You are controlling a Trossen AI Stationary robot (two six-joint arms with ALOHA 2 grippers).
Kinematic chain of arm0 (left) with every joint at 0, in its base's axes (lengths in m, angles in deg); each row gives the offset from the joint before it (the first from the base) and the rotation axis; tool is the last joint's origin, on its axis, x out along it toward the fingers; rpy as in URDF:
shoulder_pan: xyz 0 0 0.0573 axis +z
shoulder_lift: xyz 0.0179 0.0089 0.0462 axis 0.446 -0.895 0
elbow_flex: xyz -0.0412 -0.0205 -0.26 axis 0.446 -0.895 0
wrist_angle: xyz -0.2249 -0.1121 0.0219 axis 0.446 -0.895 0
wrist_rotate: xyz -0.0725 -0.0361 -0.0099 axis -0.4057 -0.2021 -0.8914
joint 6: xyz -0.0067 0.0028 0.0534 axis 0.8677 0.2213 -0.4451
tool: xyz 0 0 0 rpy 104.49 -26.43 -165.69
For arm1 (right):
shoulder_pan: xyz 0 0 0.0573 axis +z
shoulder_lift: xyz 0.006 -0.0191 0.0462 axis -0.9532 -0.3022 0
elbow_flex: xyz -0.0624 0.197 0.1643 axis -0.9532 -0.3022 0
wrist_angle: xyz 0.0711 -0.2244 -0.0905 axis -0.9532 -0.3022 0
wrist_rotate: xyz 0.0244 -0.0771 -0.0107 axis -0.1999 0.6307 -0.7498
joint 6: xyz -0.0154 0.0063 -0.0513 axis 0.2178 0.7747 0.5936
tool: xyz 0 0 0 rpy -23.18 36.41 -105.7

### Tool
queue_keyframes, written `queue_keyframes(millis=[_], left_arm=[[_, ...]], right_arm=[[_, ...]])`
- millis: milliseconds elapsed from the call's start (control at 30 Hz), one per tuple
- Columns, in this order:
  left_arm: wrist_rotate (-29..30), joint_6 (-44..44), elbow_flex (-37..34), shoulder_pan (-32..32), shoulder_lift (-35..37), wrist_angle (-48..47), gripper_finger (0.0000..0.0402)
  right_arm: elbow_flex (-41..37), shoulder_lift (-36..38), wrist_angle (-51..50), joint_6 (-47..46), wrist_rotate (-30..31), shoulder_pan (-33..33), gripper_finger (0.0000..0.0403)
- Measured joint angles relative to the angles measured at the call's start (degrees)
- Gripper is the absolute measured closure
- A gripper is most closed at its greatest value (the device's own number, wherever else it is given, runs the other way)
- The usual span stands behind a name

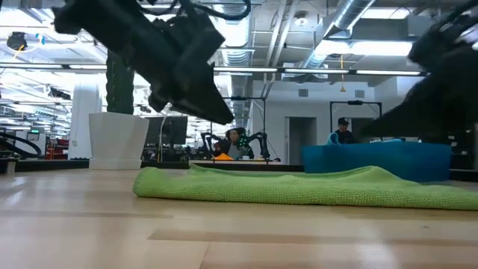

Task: Fold microfiber towels
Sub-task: Fold the green microfiber cloth

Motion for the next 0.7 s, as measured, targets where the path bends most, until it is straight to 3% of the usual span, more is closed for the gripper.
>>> queue_keyframes(millis=[200, 367, 700], left_arm=[[3.3, -0.8, -0.2, 0.1, -7.4, 3.5, 0.0345], [1.2, 1.9, -0.2, 2.4, -12.5, 3.2, 0.0345], [-1.6, 2.4, -0.2, 3.3, -10.7, -0.7, 0.0345]], right_arm=[[0.0, -6.2, -2.4, -8.5, -0.3, -5.7, 0.038], [0.3, -10.2, -1.9, -12.3, -4.0, -7.1, 0.0389], [0.3, -8.6, -2.3, -11.9, -4.4, -6.9, 0.0384]])
